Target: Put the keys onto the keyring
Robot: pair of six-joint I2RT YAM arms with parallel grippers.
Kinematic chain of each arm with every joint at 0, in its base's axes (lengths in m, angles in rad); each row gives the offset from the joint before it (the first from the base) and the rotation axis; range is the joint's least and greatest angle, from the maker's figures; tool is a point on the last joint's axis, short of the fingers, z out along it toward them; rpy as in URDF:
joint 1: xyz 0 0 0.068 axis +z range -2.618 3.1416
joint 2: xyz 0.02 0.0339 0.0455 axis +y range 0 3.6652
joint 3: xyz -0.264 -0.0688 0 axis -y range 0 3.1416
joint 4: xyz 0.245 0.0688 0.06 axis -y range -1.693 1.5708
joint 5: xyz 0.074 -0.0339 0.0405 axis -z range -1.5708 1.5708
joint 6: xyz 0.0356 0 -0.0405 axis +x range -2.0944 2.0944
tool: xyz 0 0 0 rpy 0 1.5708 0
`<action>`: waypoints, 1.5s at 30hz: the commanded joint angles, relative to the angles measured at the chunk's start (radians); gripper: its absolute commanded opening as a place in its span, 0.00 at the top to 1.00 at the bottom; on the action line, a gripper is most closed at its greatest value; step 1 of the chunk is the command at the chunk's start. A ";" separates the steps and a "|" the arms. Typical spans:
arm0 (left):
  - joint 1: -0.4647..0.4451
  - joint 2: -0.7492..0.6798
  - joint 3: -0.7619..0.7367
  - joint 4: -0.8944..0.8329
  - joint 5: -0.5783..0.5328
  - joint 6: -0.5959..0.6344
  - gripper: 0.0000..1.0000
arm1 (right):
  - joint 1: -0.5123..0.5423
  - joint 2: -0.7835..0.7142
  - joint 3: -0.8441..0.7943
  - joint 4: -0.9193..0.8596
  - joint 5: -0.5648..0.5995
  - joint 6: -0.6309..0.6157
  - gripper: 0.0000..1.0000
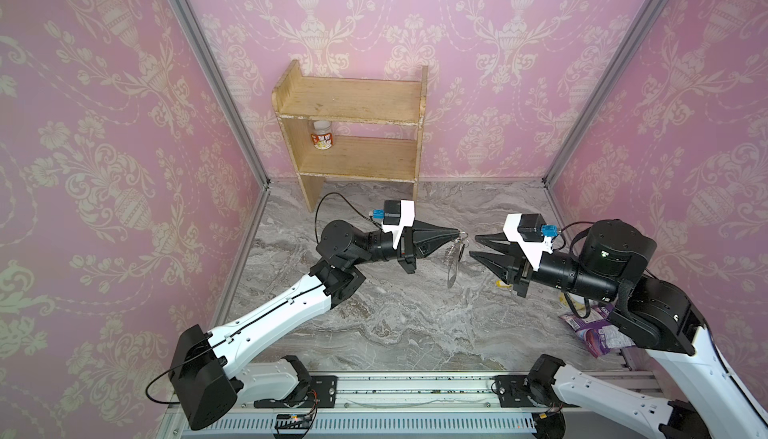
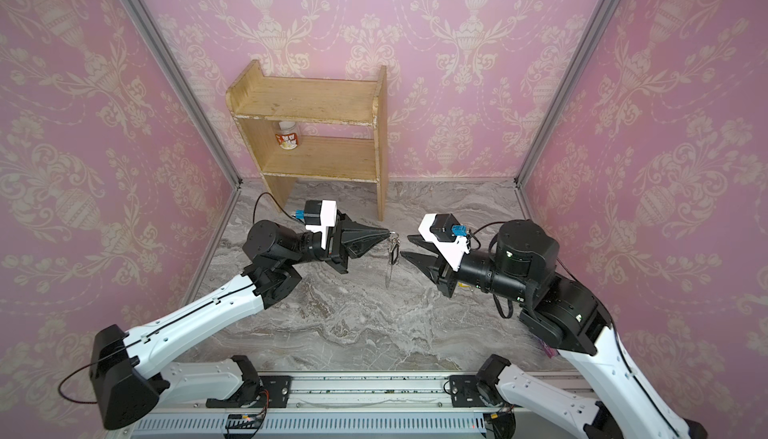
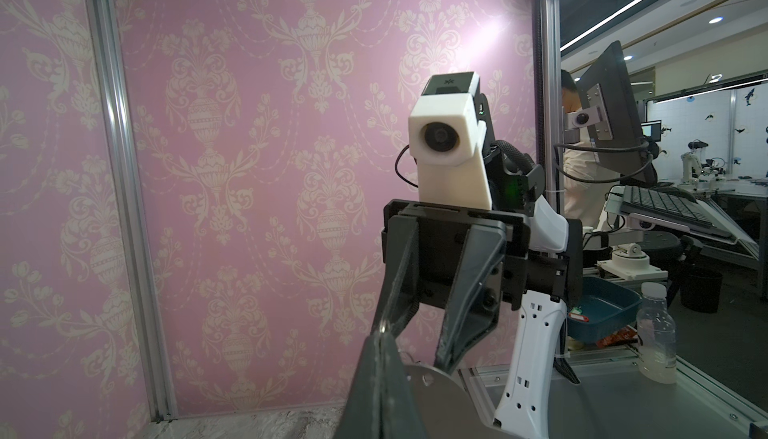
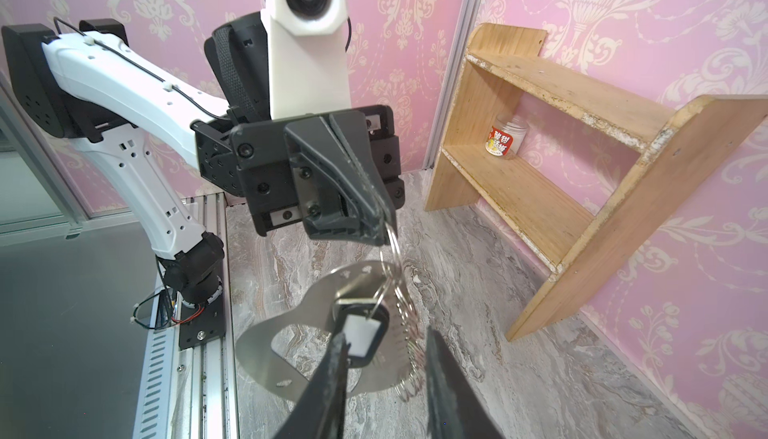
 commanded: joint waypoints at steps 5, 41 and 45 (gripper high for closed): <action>0.002 -0.023 -0.005 -0.002 -0.003 0.032 1.00 | -0.009 0.018 0.002 0.096 -0.066 0.074 0.67; -0.007 -0.122 -0.077 -0.313 -0.045 0.140 0.67 | -0.048 0.073 -0.046 -0.051 -0.115 0.061 1.00; -0.019 -0.140 -0.099 -0.425 -0.062 0.171 0.67 | -0.049 0.058 -0.119 -0.043 -0.110 0.066 1.00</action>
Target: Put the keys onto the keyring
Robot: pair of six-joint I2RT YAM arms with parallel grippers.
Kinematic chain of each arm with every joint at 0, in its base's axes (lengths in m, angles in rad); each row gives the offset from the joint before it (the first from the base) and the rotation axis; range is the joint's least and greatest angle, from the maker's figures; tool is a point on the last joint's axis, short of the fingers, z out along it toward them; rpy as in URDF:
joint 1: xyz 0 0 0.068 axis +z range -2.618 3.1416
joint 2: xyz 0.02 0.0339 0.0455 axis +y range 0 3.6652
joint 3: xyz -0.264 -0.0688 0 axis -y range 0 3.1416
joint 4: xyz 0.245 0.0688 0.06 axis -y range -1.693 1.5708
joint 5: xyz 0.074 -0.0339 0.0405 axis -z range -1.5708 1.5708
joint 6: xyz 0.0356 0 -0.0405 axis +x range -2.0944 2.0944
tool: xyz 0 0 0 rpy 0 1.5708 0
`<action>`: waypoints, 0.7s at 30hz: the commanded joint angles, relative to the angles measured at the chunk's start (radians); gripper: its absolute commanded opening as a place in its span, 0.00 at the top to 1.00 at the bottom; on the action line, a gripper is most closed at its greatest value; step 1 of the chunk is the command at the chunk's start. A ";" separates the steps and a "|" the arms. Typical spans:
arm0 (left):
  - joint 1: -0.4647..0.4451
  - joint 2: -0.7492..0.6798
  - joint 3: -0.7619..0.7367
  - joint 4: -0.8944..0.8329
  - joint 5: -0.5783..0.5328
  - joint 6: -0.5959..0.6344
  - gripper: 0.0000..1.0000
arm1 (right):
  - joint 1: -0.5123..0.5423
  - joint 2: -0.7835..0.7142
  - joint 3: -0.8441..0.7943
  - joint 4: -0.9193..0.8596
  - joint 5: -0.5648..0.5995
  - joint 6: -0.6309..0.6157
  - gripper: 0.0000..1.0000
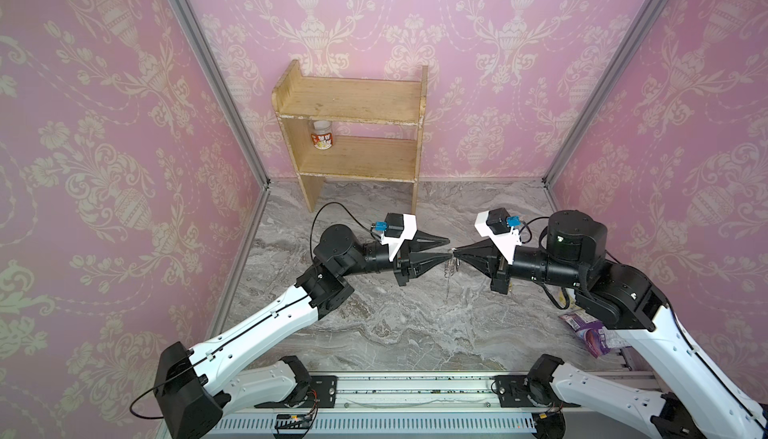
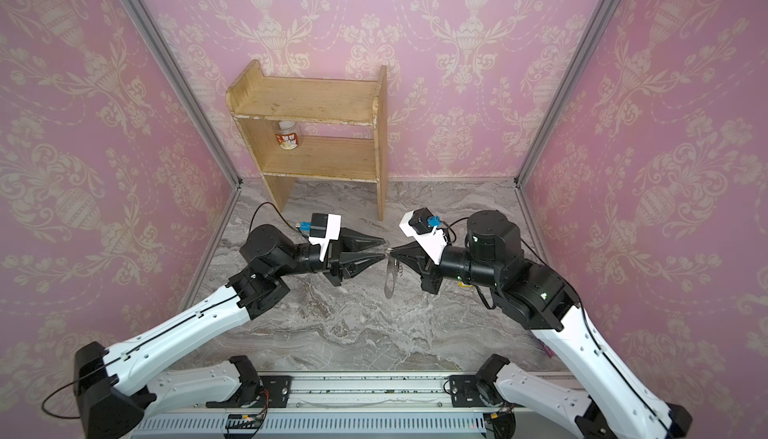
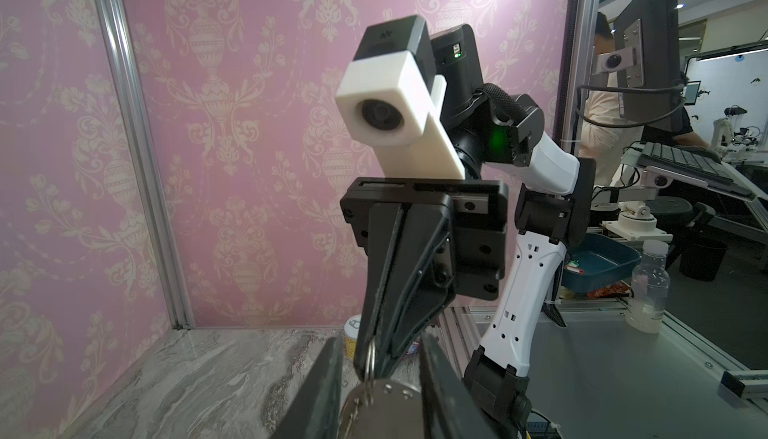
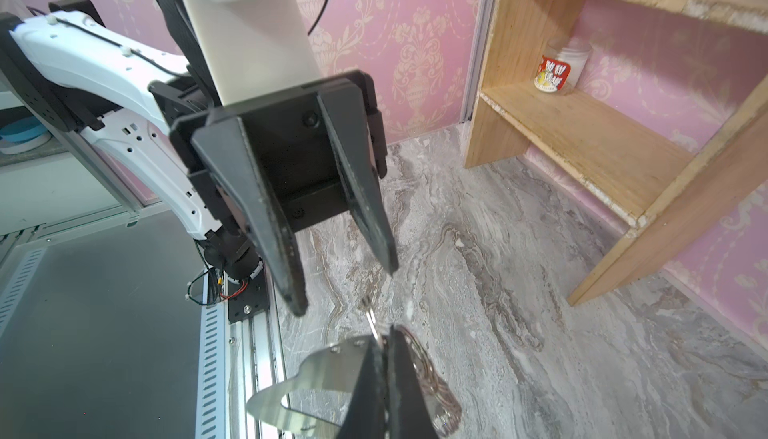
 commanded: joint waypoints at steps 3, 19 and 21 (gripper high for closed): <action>-0.016 -0.025 -0.047 -0.174 -0.055 0.080 0.67 | -0.007 -0.019 -0.073 -0.004 -0.004 -0.006 1.00; -0.025 0.014 -0.015 -0.278 -0.081 0.115 0.72 | 0.009 0.024 -0.064 -0.053 0.006 -0.052 1.00; -0.028 0.023 -0.006 -0.280 -0.074 0.115 0.74 | 0.011 0.027 -0.060 -0.055 0.007 -0.057 1.00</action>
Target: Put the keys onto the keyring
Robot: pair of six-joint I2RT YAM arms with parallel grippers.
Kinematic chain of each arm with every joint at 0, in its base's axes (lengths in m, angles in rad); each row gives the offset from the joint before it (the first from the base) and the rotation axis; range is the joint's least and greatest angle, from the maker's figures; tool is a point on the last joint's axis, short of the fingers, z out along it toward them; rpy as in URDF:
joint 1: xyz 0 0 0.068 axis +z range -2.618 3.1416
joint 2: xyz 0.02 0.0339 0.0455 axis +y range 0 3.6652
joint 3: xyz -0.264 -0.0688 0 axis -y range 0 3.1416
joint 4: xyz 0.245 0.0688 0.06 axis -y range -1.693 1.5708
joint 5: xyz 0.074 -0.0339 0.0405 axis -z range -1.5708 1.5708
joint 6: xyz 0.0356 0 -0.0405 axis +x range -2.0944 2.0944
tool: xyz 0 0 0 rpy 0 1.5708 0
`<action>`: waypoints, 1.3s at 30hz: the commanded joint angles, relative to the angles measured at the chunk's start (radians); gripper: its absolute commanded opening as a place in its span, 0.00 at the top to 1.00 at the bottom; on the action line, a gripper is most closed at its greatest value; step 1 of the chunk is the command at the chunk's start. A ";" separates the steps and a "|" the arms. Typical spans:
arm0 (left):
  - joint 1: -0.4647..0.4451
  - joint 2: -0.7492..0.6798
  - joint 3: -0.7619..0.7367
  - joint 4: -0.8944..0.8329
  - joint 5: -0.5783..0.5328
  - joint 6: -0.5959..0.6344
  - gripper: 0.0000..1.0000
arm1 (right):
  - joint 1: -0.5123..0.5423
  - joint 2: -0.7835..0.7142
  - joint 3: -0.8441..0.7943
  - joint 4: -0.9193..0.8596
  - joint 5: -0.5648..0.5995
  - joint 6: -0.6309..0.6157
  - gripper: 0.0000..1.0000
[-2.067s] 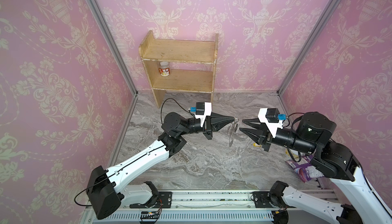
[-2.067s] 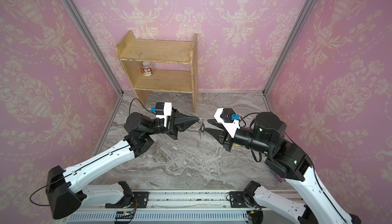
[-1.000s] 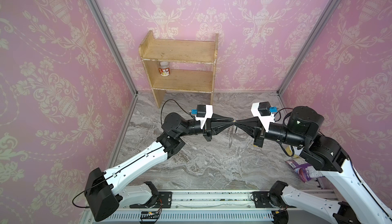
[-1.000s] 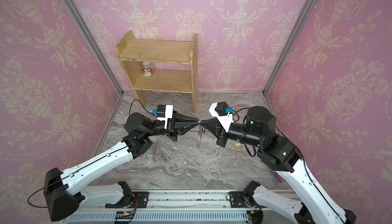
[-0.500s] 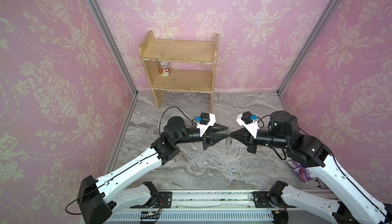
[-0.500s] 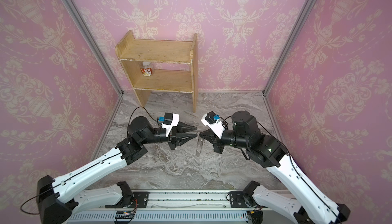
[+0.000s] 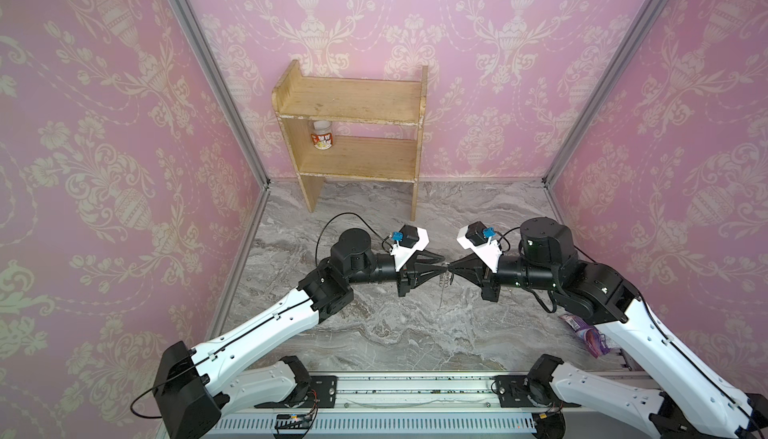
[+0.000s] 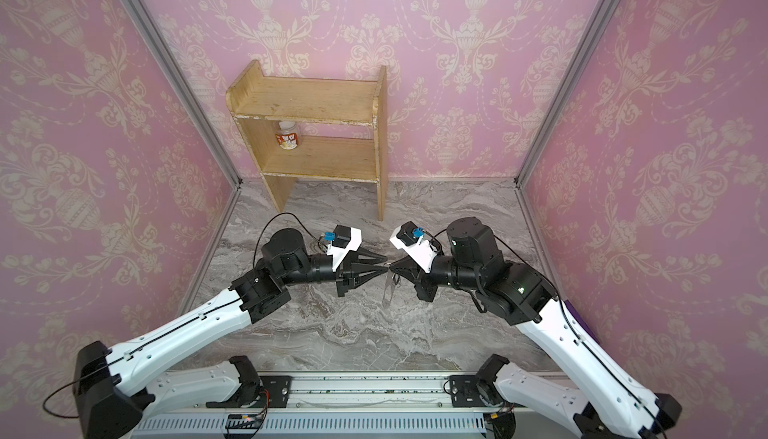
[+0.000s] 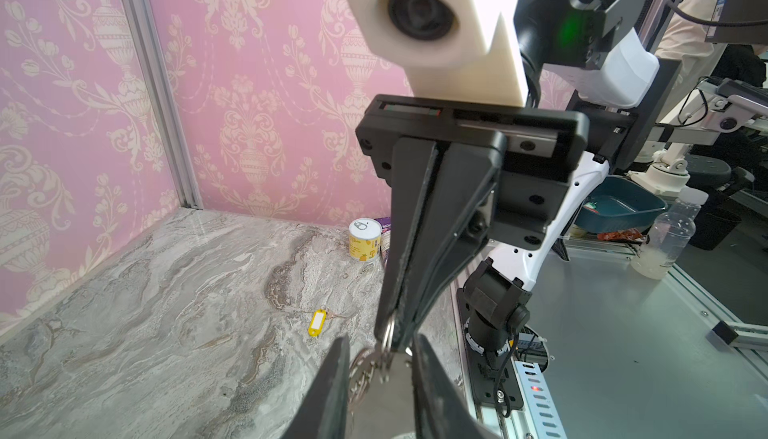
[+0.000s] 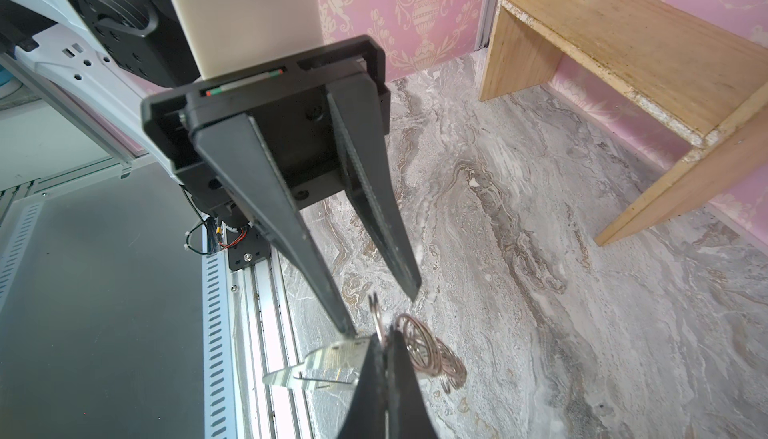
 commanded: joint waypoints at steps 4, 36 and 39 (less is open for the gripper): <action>-0.022 0.033 0.053 -0.046 0.008 0.031 0.79 | 0.011 0.008 0.033 -0.014 0.007 -0.035 1.00; -0.033 0.044 0.061 -0.035 0.007 0.025 0.98 | 0.015 0.037 0.060 -0.051 0.022 -0.067 1.00; -0.034 0.039 0.061 -0.040 -0.005 0.029 1.00 | 0.015 0.033 0.061 -0.046 0.022 -0.064 1.00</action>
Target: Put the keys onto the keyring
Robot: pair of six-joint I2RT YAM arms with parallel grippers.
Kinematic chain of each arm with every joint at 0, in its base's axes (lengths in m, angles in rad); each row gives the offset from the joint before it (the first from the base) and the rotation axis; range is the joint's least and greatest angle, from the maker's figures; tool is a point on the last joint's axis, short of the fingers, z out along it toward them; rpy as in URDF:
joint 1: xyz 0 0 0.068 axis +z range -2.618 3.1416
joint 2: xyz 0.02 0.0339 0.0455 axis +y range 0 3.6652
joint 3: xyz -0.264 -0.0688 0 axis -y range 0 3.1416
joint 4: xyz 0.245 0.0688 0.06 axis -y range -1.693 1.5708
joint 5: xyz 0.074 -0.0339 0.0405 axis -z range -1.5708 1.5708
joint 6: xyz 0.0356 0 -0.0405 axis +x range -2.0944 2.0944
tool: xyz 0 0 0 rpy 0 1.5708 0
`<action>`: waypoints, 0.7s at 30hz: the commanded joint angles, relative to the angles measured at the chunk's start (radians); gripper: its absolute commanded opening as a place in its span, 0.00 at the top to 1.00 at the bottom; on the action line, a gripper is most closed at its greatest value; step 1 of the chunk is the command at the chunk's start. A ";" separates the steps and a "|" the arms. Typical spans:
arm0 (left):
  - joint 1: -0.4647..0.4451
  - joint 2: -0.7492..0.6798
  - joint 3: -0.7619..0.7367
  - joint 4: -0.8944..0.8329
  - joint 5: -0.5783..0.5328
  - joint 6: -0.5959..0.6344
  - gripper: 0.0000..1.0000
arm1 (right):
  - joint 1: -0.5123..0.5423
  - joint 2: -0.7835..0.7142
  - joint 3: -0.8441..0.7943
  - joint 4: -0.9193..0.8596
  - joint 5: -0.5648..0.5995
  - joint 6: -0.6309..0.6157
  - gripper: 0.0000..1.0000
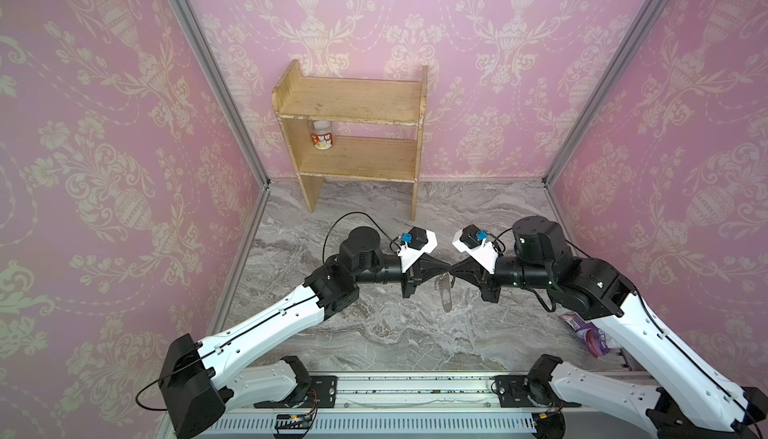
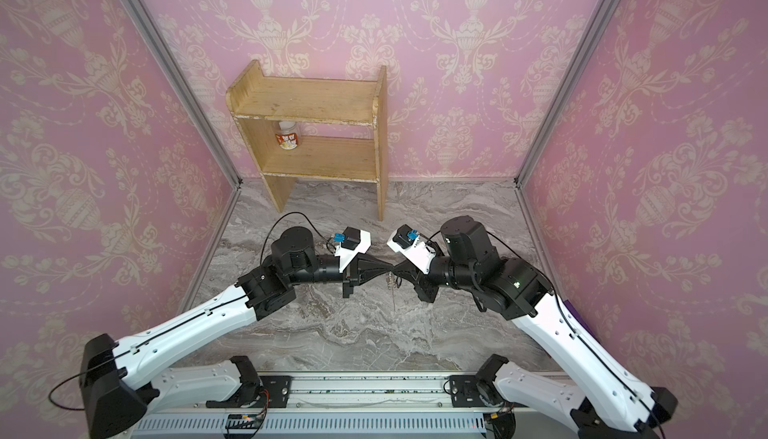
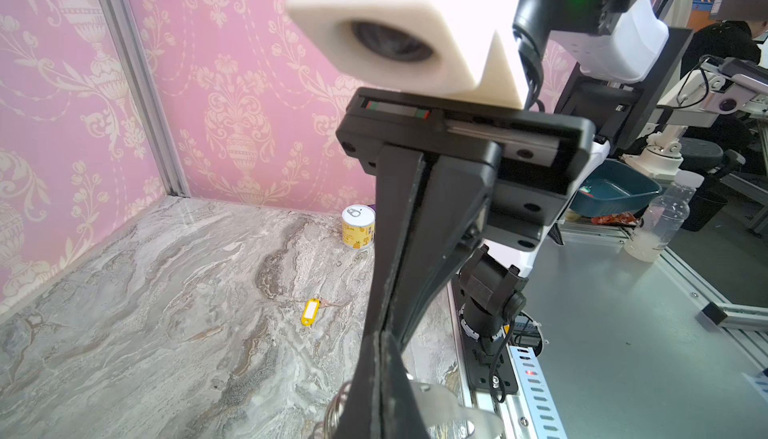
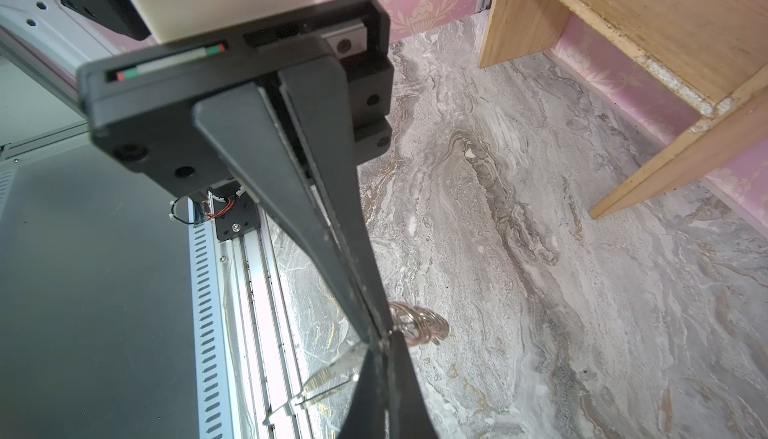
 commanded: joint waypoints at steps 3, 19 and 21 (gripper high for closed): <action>-0.012 -0.003 0.020 0.016 -0.013 0.001 1.00 | 0.008 -0.008 0.026 0.048 -0.010 -0.002 0.96; -0.012 -0.023 0.016 0.057 -0.038 -0.013 1.00 | -0.021 -0.077 -0.029 0.047 0.007 0.029 0.73; -0.012 -0.025 0.017 0.061 -0.040 -0.016 1.00 | -0.021 -0.077 -0.032 0.043 0.002 0.026 0.73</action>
